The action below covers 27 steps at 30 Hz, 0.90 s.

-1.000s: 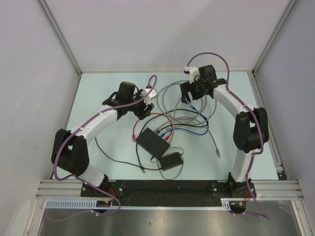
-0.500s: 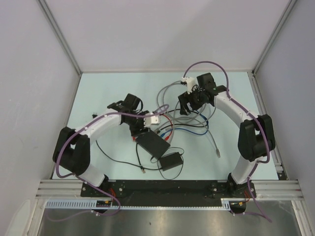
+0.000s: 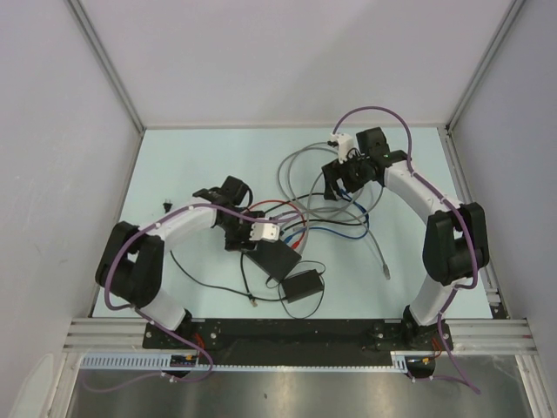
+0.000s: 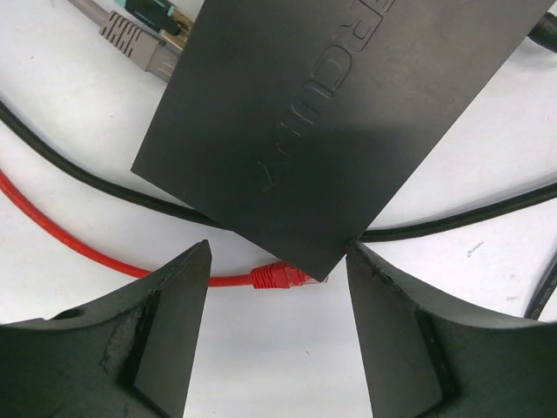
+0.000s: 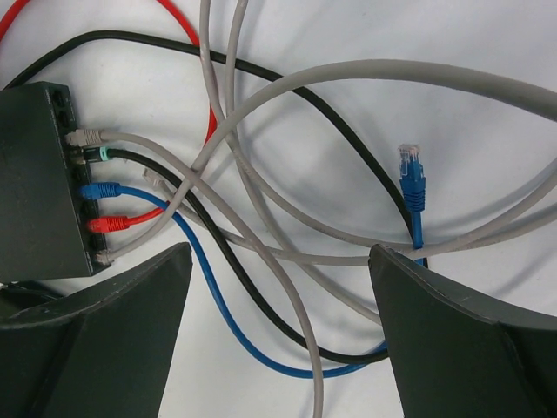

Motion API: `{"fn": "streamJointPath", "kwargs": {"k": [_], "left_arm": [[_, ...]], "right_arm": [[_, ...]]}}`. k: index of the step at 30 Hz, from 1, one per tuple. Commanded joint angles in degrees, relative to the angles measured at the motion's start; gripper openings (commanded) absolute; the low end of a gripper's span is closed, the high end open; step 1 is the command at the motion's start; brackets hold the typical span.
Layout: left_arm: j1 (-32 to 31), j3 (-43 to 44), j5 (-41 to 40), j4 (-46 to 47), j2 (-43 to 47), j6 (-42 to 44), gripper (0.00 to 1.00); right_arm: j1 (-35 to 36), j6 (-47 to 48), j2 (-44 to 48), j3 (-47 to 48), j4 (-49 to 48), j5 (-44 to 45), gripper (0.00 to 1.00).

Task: Pull the plug from the switch port

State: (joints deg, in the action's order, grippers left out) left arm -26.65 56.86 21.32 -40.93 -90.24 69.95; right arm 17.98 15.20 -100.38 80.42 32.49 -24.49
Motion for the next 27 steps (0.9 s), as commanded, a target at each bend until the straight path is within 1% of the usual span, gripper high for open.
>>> {"fn": "streamJointPath", "kwargs": {"k": [1,3,5,8,11,14,18,23,24,26,27], "left_arm": [[0.1,1.3,-0.2,1.6,-3.1,7.6,0.69],[0.6,2.5,-1.6,-1.9,-2.7,9.8,0.68],[2.7,4.5,0.6,-4.8,-1.1,10.5,0.69],[3.3,3.3,2.3,-4.7,1.4,10.6,0.70],[1.8,2.1,2.8,-4.1,-0.4,9.7,0.69],[1.4,2.6,3.4,-3.0,-3.1,7.7,0.68],[1.2,2.0,4.5,0.2,-3.9,6.1,0.67],[0.6,4.1,4.9,1.8,-7.0,5.0,0.67],[0.4,4.8,4.9,2.7,-7.5,4.1,0.66],[0.3,5.7,5.0,7.2,-9.3,1.9,0.66],[0.3,7.3,5.0,8.5,-10.4,-0.6,0.66]], "right_arm": [[-0.1,-0.4,1.4,-0.1,-1.9,-0.7,0.89],[-0.1,-0.3,1.6,-0.1,-1.6,-0.5,0.89],[-0.1,-0.2,2.2,0.0,-1.1,-0.2,0.89],[-0.2,0.2,2.5,-0.3,0.0,-0.4,0.89],[-0.4,0.1,2.4,-0.5,-0.7,0.5,0.89],[-0.5,-0.2,2.6,-0.6,-1.3,1.2,0.90],[-0.5,0.4,2.3,-0.5,-0.2,1.5,0.90],[-0.5,1.2,2.6,-0.5,-0.3,3.0,0.90],[-0.5,1.4,2.6,-0.6,-0.4,3.3,0.90],[-0.7,1.4,2.4,-0.5,-0.7,4.0,0.90],[-0.7,1.4,2.3,-0.6,-0.9,4.4,0.90]]}}
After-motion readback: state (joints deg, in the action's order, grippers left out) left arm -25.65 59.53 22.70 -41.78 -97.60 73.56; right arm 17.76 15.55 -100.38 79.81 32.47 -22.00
